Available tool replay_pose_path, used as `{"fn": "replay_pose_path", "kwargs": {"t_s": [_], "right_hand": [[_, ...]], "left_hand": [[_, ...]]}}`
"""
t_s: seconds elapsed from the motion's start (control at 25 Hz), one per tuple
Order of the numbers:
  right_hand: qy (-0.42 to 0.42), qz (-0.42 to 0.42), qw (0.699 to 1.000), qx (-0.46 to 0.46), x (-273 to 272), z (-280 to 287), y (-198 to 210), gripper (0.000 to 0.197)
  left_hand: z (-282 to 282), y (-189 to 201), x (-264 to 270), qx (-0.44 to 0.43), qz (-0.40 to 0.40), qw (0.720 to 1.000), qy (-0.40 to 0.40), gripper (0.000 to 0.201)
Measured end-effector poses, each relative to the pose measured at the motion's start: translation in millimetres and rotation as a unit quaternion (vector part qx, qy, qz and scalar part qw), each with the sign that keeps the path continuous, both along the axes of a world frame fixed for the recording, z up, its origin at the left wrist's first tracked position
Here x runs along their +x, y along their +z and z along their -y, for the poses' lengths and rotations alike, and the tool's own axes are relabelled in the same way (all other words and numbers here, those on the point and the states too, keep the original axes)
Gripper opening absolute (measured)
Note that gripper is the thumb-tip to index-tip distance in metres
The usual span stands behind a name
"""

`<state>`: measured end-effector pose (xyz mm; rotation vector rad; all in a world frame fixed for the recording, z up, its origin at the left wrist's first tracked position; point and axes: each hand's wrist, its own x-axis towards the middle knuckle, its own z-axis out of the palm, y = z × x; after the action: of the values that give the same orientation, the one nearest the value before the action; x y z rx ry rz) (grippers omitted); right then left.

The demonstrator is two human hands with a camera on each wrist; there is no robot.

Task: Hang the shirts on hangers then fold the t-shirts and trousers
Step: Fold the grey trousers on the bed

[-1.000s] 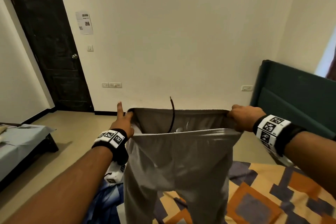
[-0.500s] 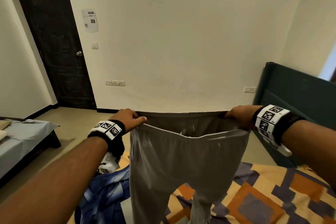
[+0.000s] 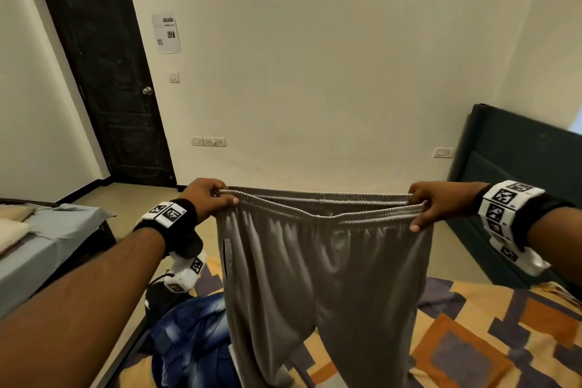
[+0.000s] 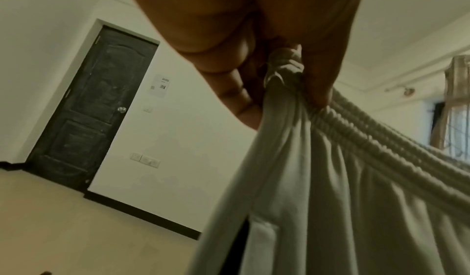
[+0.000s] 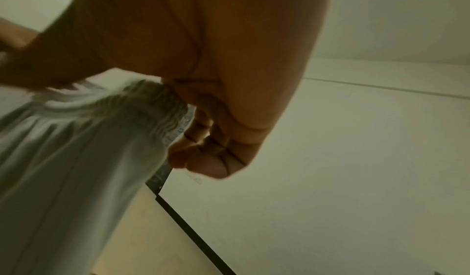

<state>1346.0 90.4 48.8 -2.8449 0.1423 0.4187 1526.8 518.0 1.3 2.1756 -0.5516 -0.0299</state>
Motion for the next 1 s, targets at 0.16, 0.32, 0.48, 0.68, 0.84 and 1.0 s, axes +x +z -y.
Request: {"fn": "replay_pose_path", "kwargs": {"t_s": [0.16,0.32,0.48,0.68,0.84,1.0], "right_hand": [[0.003,0.220,0.968,0.116,3.0,-22.5,23.5,0.068],[-0.081,0.304,0.919,0.237,11.1,-39.5,34.9,0.042],[-0.131,0.155,0.959,0.199,18.3,-79.0,5.3,0.027],[-0.106,0.100,0.867,0.477,5.5,-145.8,-21.5,0.023],[-0.126,0.131,0.813,0.553,3.7,-168.5,-20.6,0.026],[-0.093,0.072,0.793,0.597,-5.8,-162.2,-12.6,0.040]], "left_hand": [[-22.0,25.9,6.2,-0.145,0.107,0.982,0.061,0.024],[-20.7,47.7,13.9,-0.134,0.160,0.971,0.119,0.028],[13.4,27.1,15.5,-0.069,0.044,0.981,0.173,0.025],[70.6,0.4,-49.2,-0.225,-0.047,0.972,0.050,0.028],[94.9,-7.2,-90.5,-0.344,-0.167,0.922,-0.055,0.041],[97.2,-0.2,-94.6,-0.347,-0.170,0.919,-0.079,0.038]]}}
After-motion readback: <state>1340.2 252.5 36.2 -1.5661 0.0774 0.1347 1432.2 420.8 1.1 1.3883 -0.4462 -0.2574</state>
